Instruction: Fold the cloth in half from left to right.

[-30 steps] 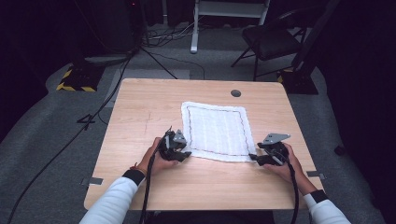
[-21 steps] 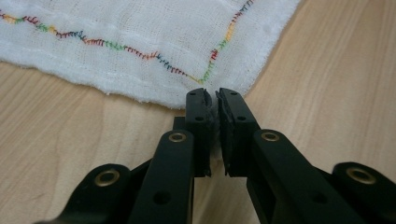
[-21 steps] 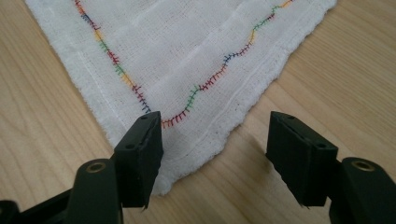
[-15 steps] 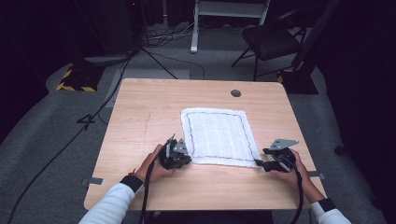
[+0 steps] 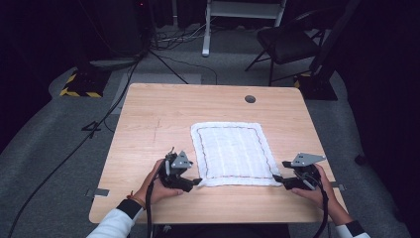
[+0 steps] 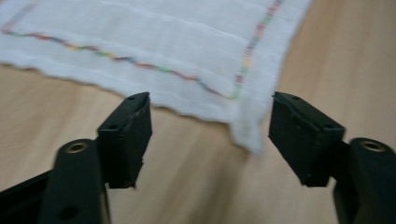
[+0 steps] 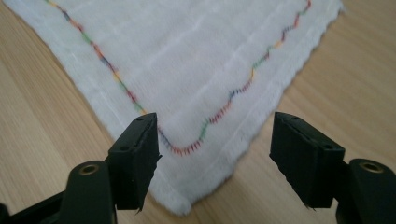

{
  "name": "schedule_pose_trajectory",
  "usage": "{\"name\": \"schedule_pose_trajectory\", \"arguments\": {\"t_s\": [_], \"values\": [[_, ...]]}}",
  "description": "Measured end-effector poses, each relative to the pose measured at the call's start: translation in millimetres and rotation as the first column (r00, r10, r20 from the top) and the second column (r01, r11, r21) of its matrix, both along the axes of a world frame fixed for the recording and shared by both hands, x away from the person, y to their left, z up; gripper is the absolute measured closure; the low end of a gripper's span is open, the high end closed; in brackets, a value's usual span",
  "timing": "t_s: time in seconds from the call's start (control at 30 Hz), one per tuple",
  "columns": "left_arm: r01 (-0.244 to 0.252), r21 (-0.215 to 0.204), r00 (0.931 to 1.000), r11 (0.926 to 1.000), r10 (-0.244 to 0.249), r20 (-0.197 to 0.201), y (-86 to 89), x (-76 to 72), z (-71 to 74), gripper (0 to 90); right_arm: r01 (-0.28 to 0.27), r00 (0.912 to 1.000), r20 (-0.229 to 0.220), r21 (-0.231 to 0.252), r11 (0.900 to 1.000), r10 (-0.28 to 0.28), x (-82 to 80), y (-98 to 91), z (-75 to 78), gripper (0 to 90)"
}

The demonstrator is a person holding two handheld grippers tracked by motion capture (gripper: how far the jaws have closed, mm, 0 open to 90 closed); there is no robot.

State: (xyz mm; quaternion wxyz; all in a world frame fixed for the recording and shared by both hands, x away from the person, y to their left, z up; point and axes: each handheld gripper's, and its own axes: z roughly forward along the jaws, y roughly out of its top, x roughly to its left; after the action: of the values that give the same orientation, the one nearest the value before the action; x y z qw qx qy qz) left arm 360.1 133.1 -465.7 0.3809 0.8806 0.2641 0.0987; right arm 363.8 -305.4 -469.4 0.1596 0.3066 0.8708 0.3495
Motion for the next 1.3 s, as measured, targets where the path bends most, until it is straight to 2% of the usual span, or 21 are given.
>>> {"name": "schedule_pose_trajectory", "arguments": {"t_s": [0.1,0.17,0.2,0.23,0.27,0.33,0.4,0.47,0.53,0.57,0.63,0.7,0.77,0.83,0.93,1.0,1.03,1.07,1.17,1.2,1.3], "values": [[-0.081,-0.033,0.9967,0.9962,0.081,-0.011,9.8,22.1,5.0,23.5,-0.039,0.9986,0.036,0.010,0.9992,0.039,1.4,14.1,8.3,33.8],[-0.125,-0.009,0.9919,0.9921,0.125,0.022,12.1,37.7,9.2,20.9,-0.069,0.9963,0.052,0.007,0.9976,0.069,2.4,26.0,11.5,34.2],[-0.147,-0.029,0.9889,0.9887,0.148,0.017,13.8,48.4,11.3,21.0,-0.086,0.9949,0.054,0.008,0.9963,0.085,3.1,32.6,12.6,34.3],[-0.150,-0.037,0.9886,0.9879,0.151,0.004,14.4,54.9,12.4,20.9,-0.107,0.9926,0.059,0.006,0.9942,0.106,4.6,41.0,14.0,35.0],[-0.159,-0.032,0.9870,0.9868,0.160,0.020,14.5,62.6,13.2,20.7,-0.116,0.9913,0.063,0.007,0.9932,0.115,5.5,46.6,14.6,35.1],[-0.188,-0.037,0.9817,0.9815,0.189,0.022,13.6,77.2,13.1,20.6,-0.151,0.9861,0.071,0.011,0.9884,0.150,7.7,62.1,16.0,35.9],[-0.199,-0.023,0.9798,0.9798,0.199,0.016,10.8,89.8,11.6,20.5,-0.194,0.9781,0.076,0.001,0.9810,0.193,9.4,81.2,15.9,36.6],[-0.218,0.012,0.9755,0.9760,0.217,0.035,7.4,101.7,8.5,20.9,-0.226,0.9719,0.071,0.008,0.9742,0.225,11.4,94.8,14.9,37.4],[-0.242,0.028,0.9700,0.9698,0.242,0.024,4.2,113.6,5.5,20.9,-0.254,0.9653,0.066,0.014,0.9671,0.253,14.0,110.0,12.9,37.8],[-0.247,0.026,0.9690,0.9687,0.246,0.019,3.0,119.0,4.6,20.9,-0.267,0.9618,0.067,0.013,0.9636,0.265,15.0,117.5,11.8,38.0],[-0.272,0.006,0.9622,0.9622,0.272,0.012,1.6,128.9,2.5,21.0,-0.297,0.9529,0.066,0.011,0.9547,0.296,15.8,132.6,9.5,38.7],[-0.282,-0.001,0.9595,0.9595,0.282,-0.003,-0.4,139.1,-0.8,21.1,-0.330,0.9424,0.064,0.011,0.9440,0.328,14.2,147.3,7.3,39.2],[-0.307,-0.022,0.9517,0.9515,0.306,-0.017,-2.9,148.5,-5.3,20.9,-0.360,0.9311,0.064,0.001,0.9329,0.359,11.8,161.7,5.2,39.5],[-0.312,-0.021,0.9497,0.9500,0.311,-0.039,-4.7,157.8,-10.3,19.9,-0.386,0.9200,0.067,-0.010,0.9222,0.386,8.8,174.5,3.6,40.5],[-0.339,-0.022,0.9398,0.9406,0.337,-0.056,-7.9,166.7,-19.3,18.3,-0.426,0.9028,0.060,-0.017,0.9047,0.426,5.7,190.5,0.5,41.1],[-0.356,-0.002,0.9336,0.9347,0.355,-0.049,-9.9,169.8,-23.1,18.1,-0.437,0.8981,0.053,-0.009,0.8996,0.437,5.3,196.6,-1.6,41.1],[-0.355,-0.005,0.9339,0.9349,0.354,-0.049,-10.8,170.4,-24.2,18.1,-0.442,0.8955,0.051,-0.011,0.8969,0.442,5.1,199.5,-2.9,41.1],[-0.345,-0.001,0.9374,0.9385,0.345,-0.049,-11.5,170.9,-25.2,18.1,-0.447,0.8934,0.046,-0.009,0.8945,0.447,5.4,202.3,-4.5,40.8],[-0.342,0.035,0.9373,0.9391,0.344,-0.059,-12.3,172.2,-29.7,17.7,-0.462,0.8862,0.035,-0.002,0.8867,0.462,4.2,210.6,-8.4,40.4],[-0.345,0.047,0.9353,0.9374,0.348,-0.066,-12.3,172.6,-31.8,17.1,-0.469,0.8826,0.033,-0.005,0.8831,0.469,3.2,213.8,-9.5,40.4],[-0.344,0.048,0.9364,0.9379,0.346,-0.058,-11.8,172.1,-33.3,16.2,-0.479,0.8769,0.023,-0.028,0.8772,0.480,1.2,223.3,-13.6,41.1]]}}
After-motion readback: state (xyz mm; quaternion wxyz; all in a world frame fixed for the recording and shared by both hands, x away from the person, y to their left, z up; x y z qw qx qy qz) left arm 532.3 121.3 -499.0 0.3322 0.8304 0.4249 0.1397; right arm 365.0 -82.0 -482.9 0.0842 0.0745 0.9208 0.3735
